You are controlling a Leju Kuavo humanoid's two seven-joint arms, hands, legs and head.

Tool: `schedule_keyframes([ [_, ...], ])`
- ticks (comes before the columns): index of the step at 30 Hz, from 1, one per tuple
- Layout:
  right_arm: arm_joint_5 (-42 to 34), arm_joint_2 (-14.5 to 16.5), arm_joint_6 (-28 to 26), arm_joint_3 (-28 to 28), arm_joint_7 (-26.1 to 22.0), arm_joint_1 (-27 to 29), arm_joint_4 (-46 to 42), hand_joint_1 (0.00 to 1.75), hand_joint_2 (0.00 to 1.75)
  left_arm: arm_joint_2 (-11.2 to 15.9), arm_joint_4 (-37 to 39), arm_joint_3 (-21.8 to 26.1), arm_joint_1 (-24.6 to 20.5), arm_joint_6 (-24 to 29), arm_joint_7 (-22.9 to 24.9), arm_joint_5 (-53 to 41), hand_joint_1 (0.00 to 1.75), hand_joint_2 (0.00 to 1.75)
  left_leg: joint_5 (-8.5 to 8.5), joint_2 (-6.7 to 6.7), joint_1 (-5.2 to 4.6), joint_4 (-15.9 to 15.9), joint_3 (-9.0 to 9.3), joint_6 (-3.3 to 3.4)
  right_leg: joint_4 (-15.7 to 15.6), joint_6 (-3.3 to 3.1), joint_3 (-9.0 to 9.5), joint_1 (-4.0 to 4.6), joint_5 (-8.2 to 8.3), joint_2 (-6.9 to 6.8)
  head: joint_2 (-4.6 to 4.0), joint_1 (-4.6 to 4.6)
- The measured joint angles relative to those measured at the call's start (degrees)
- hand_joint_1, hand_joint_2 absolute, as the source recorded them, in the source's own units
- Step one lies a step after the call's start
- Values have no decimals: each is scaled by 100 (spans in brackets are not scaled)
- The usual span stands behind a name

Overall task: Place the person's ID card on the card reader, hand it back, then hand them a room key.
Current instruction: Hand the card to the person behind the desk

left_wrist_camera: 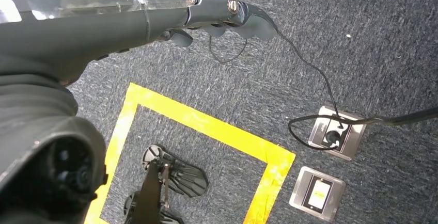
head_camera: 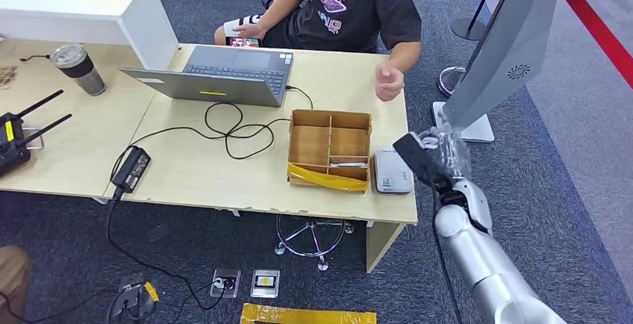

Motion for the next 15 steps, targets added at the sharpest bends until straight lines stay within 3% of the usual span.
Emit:
schedule_keyframes([
  [7, 275, -261, 72, -355, 160, -435, -1302, 175, 175, -18, 0, -6, -28, 43, 20, 3, 0, 0, 0, 1, 0, 1, -1, 0, 0, 0, -1, 0, 2, 1, 0, 1],
  [15, 667, -306, 174, -534, 228, -838, -2592, 175, 175, -77, 0, -17, -58, 84, 49, 11, 0, 0, 0, 2, 1, 0, 1, -1, 0, -1, -1, 1, 1, 3, 0, 1],
])
